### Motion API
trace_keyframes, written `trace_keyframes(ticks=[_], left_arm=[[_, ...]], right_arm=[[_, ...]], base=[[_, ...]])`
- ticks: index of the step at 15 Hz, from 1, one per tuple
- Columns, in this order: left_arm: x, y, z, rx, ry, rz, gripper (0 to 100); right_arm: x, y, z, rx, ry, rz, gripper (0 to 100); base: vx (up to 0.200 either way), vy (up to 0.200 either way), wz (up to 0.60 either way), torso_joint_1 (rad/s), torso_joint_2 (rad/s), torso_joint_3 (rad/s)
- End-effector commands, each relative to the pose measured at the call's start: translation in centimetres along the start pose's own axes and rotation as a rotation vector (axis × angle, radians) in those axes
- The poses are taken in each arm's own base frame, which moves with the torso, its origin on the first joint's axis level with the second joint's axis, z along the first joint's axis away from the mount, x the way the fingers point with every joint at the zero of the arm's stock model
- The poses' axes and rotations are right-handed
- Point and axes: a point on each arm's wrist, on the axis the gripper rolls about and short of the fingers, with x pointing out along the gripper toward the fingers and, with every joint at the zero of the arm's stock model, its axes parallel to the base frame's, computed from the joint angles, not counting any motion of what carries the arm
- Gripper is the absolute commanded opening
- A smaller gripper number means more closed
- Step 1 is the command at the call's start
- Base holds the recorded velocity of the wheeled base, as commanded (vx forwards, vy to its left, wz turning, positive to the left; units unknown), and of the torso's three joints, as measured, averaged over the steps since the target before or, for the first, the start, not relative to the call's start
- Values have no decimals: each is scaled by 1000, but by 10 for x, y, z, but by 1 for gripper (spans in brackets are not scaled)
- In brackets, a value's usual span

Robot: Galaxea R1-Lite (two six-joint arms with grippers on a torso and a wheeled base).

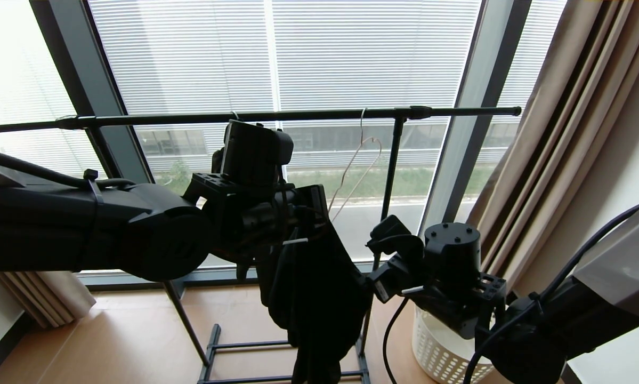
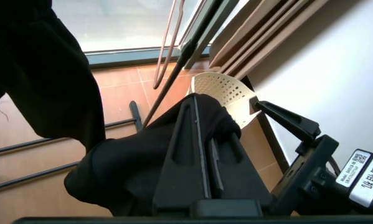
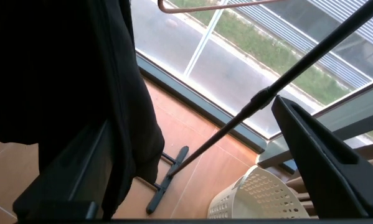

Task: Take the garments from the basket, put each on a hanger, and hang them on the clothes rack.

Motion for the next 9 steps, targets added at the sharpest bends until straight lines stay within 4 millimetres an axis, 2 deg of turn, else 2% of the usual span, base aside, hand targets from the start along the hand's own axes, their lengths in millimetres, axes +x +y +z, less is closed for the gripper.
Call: trace_keyframes(ticks=[1,9], left_arm=[[0,-1,0,1,0,-3,0],[-1,-4,-2,5,3,-11,0]], right_arm=[[2,3,-3,-6,11,9,100],[21,12,6,-9,-24,8,100]], base=[[0,0,0,0,0,0],[0,0,0,0,0,0]])
